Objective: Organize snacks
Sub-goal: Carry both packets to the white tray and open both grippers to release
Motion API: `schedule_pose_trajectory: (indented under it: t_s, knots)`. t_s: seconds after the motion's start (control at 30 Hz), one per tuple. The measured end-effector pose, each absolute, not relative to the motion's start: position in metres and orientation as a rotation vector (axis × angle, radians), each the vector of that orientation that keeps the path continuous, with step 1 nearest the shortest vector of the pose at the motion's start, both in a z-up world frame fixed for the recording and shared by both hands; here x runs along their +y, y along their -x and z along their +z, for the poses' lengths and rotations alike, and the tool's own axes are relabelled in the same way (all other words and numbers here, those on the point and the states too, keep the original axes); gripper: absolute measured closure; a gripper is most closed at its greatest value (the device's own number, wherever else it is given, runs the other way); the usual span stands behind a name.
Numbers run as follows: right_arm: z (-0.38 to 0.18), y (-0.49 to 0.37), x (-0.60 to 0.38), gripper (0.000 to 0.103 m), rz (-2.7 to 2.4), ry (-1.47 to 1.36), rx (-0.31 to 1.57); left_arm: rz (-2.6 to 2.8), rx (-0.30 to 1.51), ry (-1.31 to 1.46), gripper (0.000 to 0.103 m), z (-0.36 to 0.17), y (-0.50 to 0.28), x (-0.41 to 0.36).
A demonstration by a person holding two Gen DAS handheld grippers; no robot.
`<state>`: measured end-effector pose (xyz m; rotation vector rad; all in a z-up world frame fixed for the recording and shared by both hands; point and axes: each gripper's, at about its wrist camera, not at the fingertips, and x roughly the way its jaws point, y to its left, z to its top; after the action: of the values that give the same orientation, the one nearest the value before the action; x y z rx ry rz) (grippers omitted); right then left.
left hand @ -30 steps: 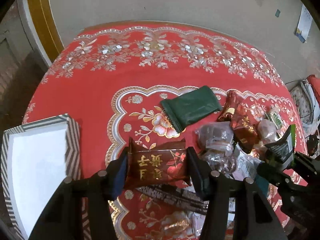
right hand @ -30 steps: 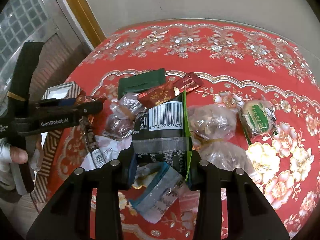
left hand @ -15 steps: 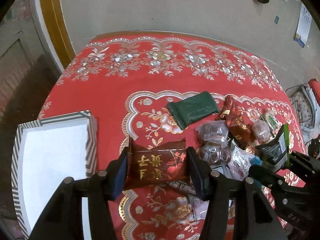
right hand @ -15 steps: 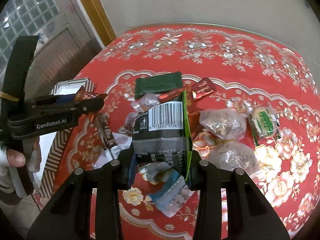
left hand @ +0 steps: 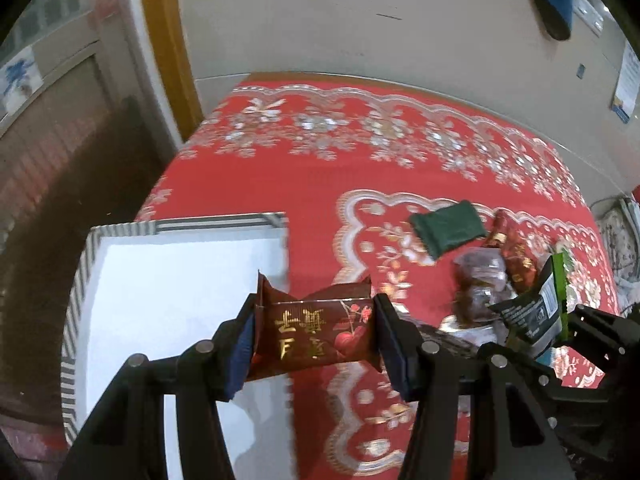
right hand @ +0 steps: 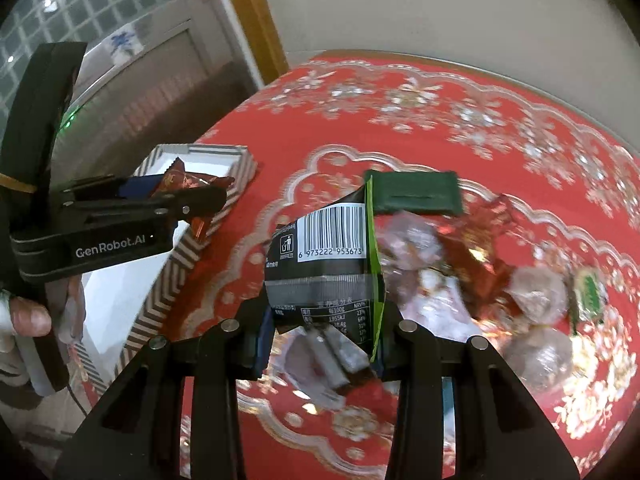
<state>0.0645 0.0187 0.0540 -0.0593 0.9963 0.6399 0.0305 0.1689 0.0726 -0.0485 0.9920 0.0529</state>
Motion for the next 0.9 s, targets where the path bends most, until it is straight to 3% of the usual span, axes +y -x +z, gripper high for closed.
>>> schedule_pose_trajectory:
  t_s: [0.6,0.9]
  knots:
    - [0.063,-0.084,0.165,0.066,0.872,0.177,0.971,0.265,1.05,0.136,0.045,0.04,-0.031,0.295]
    - [0.036,-0.109,0.216,0.066,0.918,0.285,1.045,0.346,1.076,0.163,0.045,0.021,-0.041,0.324]
